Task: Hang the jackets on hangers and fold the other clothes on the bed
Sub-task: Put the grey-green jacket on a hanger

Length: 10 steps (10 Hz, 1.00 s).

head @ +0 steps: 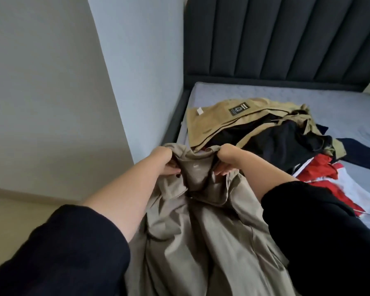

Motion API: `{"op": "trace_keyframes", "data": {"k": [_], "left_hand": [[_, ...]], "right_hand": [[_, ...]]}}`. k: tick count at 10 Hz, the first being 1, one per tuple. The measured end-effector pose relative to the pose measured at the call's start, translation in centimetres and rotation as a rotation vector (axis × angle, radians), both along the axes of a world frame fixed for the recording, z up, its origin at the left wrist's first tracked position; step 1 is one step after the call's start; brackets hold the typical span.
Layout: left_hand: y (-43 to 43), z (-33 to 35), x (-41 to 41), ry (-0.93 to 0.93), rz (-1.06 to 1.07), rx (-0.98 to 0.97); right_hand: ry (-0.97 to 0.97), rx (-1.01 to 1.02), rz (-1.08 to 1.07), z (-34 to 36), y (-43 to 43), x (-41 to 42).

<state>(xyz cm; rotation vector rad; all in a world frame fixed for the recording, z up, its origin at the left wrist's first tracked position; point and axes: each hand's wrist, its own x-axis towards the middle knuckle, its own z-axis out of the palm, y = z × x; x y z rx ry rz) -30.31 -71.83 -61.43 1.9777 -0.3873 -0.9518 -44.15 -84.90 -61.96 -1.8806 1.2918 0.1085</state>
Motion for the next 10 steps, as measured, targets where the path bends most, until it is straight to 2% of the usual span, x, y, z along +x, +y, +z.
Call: {"op": "trace_keyframes", "data": {"k": [2,3,4,5,6,7,8,9,10], "left_hand": [[-9.7,3.2,6.0,0.018,0.192,-0.303],[-9.5,3.1,6.1,-0.140,-0.072,-0.435],[-6.4,-1.8,4.6,-0.221,-0.199,-0.322],[-1.8,-7.7,3.1,-0.152,-0.307,-0.012],[2.3,-12.6,1.7,-0.059,-0.325,0.150],[5.6,-16.7,0.6,-0.065,-0.342,0.309],[7.7,-20.1,0.4,-0.096,-0.383,0.435],[8.4,-22.3,1.0,-0.217,-0.398,0.495],[7.7,-23.3,1.6,-0.306,-0.383,0.467]], "right_hand": [[-0.111,-0.610,0.058,6.7,-6.9,4.6],[-0.076,-0.582,0.082,5.5,-7.2,5.4],[-0.012,-0.652,0.071,0.3,-4.7,5.3],[0.006,-0.678,0.092,-6.0,-0.4,4.6],[0.158,-0.564,0.160,-13.4,5.0,3.8],[0.327,-0.298,0.135,-19.6,10.1,2.1],[0.336,-0.156,0.098,-23.6,12.2,-0.1],[0.413,-0.166,0.124,-25.5,12.6,-0.1],[0.516,-0.206,0.095,-26.7,12.8,1.7]]}}
